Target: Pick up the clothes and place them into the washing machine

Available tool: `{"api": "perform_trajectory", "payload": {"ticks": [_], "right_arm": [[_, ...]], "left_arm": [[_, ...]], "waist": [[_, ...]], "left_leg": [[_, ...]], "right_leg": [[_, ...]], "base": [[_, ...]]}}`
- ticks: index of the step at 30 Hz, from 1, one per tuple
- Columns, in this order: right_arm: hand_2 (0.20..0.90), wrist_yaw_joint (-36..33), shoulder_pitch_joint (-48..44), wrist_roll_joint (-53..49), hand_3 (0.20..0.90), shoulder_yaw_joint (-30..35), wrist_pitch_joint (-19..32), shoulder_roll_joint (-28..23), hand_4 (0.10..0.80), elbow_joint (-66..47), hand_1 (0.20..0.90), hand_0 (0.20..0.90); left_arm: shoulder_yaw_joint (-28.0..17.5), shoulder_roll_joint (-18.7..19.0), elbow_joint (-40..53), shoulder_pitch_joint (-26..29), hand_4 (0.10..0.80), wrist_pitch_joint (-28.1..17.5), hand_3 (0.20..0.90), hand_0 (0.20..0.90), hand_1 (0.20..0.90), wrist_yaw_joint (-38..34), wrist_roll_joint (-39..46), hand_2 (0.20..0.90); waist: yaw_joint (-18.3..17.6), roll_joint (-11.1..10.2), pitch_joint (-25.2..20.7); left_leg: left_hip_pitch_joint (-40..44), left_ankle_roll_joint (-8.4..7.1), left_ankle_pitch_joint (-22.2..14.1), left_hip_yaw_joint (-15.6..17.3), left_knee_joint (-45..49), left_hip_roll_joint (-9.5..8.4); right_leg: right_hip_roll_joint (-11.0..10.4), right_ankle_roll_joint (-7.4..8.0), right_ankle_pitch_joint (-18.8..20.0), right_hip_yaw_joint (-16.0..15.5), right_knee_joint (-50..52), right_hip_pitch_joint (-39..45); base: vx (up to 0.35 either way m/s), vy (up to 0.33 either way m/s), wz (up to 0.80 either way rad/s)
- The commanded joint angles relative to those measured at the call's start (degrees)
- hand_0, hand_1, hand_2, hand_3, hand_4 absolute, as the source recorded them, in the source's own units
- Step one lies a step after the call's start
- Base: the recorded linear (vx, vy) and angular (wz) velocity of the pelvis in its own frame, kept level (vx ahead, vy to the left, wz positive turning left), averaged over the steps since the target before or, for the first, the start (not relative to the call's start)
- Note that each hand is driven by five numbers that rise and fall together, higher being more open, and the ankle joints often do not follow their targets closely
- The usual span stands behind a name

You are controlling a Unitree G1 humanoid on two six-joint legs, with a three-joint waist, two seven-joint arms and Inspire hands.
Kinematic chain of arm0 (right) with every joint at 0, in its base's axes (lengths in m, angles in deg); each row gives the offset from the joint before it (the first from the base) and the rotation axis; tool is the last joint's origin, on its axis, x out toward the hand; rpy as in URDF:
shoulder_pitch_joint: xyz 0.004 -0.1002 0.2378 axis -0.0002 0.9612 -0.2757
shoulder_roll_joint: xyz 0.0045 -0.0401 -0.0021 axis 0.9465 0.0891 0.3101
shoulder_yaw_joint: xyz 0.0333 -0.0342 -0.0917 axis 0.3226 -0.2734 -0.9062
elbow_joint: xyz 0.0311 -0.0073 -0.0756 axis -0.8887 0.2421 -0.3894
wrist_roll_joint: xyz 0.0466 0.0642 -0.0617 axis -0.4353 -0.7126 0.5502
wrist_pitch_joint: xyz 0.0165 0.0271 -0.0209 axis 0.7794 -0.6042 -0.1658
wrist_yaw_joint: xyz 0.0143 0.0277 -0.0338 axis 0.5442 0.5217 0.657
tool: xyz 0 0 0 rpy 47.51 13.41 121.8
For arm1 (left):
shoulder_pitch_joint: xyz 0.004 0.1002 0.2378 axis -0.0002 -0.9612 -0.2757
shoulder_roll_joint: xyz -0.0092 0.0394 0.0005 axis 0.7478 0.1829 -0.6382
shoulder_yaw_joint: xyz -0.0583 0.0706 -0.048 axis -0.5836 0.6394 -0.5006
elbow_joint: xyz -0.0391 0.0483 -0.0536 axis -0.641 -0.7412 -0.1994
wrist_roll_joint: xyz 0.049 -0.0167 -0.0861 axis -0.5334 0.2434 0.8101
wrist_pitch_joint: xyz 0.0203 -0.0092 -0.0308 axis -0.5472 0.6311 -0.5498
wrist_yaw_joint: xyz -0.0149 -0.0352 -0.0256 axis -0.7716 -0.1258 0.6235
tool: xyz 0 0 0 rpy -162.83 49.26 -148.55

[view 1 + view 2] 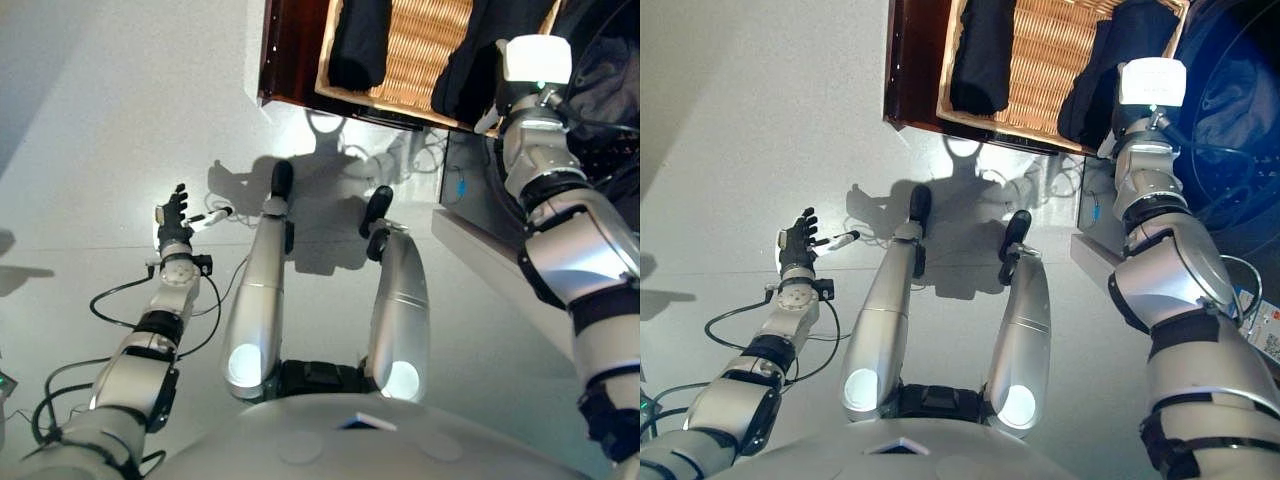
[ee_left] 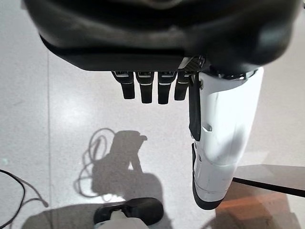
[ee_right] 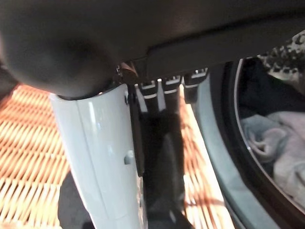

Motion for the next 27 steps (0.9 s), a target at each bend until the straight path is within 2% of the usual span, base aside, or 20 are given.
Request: {"api": "perform_trajectory", "payload": {"ticks": [1,7,13,27], "right_arm": [[0.9,-3.9,-4.0,0.0,0.9,-2.5,-3.5,-8.3,0.8,1.3,0.9,0.9],[0.9,-6.3,-6.2,-0.1,0.9,-2.9,-4.3,-10.3,0.8,2.3,0.9,0.9],[0.9,-6.5,-7.7,0.6,0.9,-3.8,-4.6,-10.1,0.8,3.2,0.9,0.9],[0.9,-7.0,-7.5,2.0,0.9,-3.6,-5.6,-12.3,0.8,5.5,0.9,0.9]], "left_arm": [[0.1,1.5,1.9,-4.0,0.8,-1.8,0.9,0.9,0.9,-3.2,1.0,0.9],[0.5,1.1,0.1,-3.4,0.8,-2.0,0.9,0.9,0.9,-3.8,0.5,0.9],[1.3,0.8,-2.2,-1.5,0.8,-2.2,0.9,0.9,0.9,-4.2,1.0,0.9],[2.1,0.5,1.9,-1.6,0.8,-3.5,0.9,0.9,0.9,-4.3,1.7,0.9]], "waist": [[0.4,2.7,-4.9],[0.7,3.3,-5.2],[0.9,3.8,-5.2],[1.8,6.4,-4.1]], "left_leg": [[-0.6,-1.3,-6.5,2.7,5.2,-1.35],[-0.6,-1.51,-5.2,2.6,3.1,-1.72],[-0.9,-1.62,-4.5,2.4,1.8,-2.06],[-3.9,-2.03,-2.5,2.2,0.4,-2.64]], "right_leg": [[3.0,0.48,0.1,-0.4,-2.0,0.0],[3.0,0.39,0.2,-0.6,-2.5,-0.5],[3.0,0.36,0.2,-0.6,-2.8,-0.9],[2.2,0.36,0.2,-0.6,-1.8,-4.5]], "base": [[0.0,0.0,0.0],[0.003,-0.001,0.01],[0.007,-0.014,0.03],[-0.014,-0.009,0.05]]}}
